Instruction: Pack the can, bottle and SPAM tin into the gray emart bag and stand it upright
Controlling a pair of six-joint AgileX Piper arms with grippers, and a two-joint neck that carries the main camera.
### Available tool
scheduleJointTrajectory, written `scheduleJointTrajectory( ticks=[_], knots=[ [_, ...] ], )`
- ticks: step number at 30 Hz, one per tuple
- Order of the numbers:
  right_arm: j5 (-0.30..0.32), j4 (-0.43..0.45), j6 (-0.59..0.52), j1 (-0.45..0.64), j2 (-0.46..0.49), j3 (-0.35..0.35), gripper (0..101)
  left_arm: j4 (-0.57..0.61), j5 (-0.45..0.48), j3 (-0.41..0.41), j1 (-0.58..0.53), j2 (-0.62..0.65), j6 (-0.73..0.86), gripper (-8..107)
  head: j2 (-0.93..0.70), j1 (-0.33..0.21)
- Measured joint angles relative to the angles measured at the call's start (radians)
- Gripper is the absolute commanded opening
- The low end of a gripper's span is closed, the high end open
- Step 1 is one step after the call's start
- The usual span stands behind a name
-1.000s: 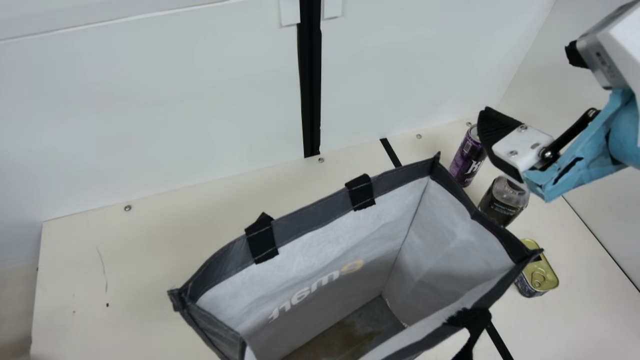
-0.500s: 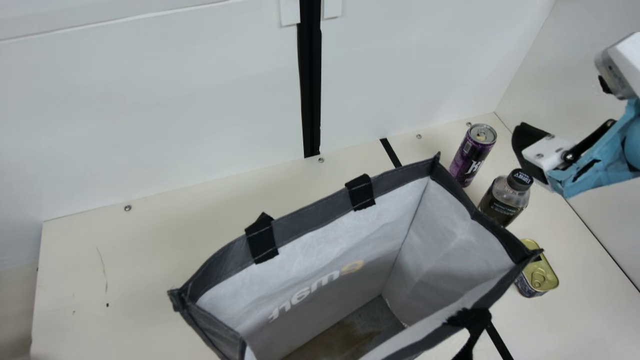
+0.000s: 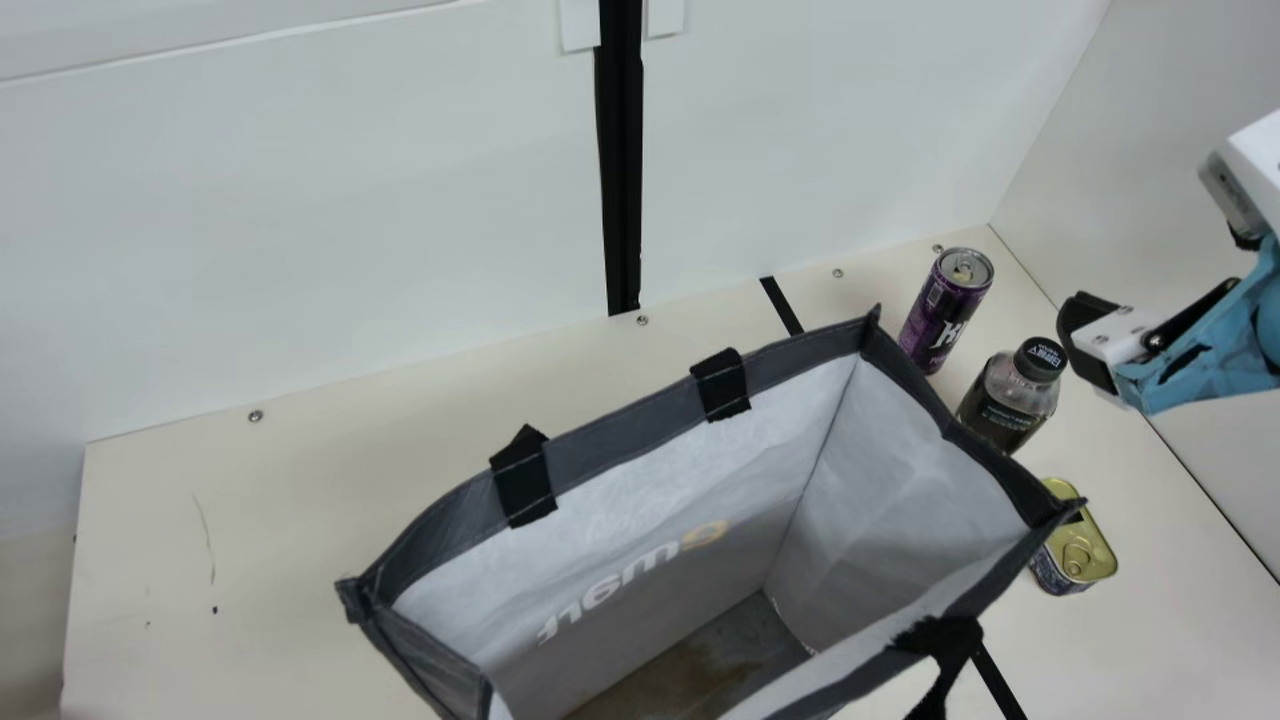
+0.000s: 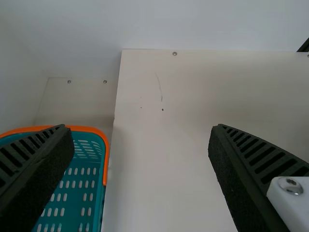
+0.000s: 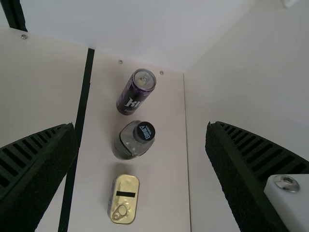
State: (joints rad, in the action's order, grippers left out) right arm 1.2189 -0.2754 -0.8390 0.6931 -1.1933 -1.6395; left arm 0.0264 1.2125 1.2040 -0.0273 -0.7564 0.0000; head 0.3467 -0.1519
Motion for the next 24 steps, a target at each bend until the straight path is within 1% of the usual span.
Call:
scheduleJointTrajectory(
  ticks=[11,24],
  knots=[
    [0.0,0.008,0.016,0.015,0.005,0.095,95,0.0,0.0,0.0,0.0,0.0,0.0,90,0.0,0.0],
    [0.0,0.0,0.006,0.025,0.006,0.103,95,0.0,0.0,0.0,0.0,0.0,0.0,90,0.002,0.0]
  ],
)
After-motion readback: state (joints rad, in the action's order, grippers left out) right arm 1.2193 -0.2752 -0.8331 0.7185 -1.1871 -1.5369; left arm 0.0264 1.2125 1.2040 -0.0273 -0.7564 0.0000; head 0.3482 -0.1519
